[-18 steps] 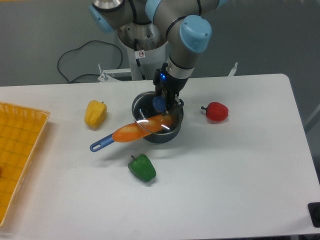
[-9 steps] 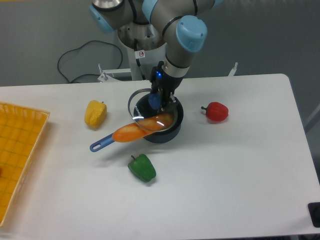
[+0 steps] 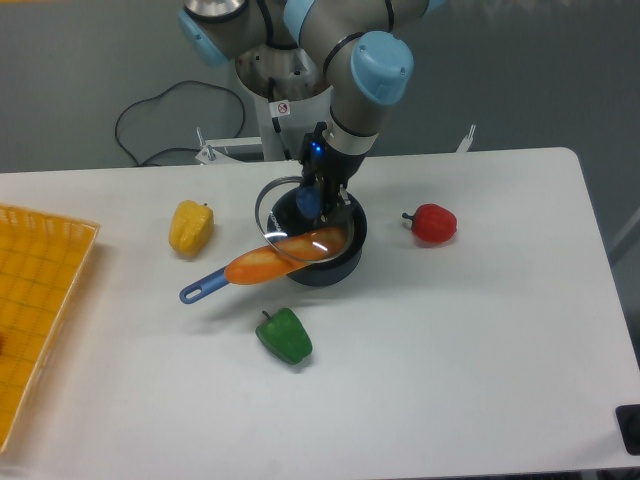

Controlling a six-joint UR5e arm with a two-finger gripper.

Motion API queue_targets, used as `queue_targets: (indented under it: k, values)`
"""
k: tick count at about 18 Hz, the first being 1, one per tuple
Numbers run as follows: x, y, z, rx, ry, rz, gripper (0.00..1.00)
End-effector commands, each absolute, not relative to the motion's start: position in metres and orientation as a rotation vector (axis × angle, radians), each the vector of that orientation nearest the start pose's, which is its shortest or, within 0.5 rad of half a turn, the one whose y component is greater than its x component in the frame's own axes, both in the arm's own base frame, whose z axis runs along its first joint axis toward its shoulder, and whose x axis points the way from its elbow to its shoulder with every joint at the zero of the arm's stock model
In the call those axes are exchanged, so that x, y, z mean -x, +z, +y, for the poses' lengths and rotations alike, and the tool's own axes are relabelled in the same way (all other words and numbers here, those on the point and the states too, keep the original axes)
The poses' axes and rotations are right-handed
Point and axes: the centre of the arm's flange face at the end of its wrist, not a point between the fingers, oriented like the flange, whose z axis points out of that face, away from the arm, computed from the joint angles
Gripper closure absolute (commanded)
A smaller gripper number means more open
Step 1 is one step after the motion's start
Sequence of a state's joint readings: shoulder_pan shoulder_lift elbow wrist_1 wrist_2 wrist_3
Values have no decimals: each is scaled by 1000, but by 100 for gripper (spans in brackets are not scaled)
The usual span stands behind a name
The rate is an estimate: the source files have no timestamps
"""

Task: Close the pot lid
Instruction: 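Hold the glass lid on the pot and adjust its seating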

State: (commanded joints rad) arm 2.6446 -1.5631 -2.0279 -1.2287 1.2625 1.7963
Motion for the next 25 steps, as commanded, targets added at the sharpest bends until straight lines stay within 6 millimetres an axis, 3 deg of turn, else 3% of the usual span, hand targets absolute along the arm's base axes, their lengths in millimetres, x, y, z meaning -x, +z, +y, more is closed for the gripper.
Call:
queue_targets:
  k: [25]
  values:
    - [313,301,355,2647,-230,1047,65]
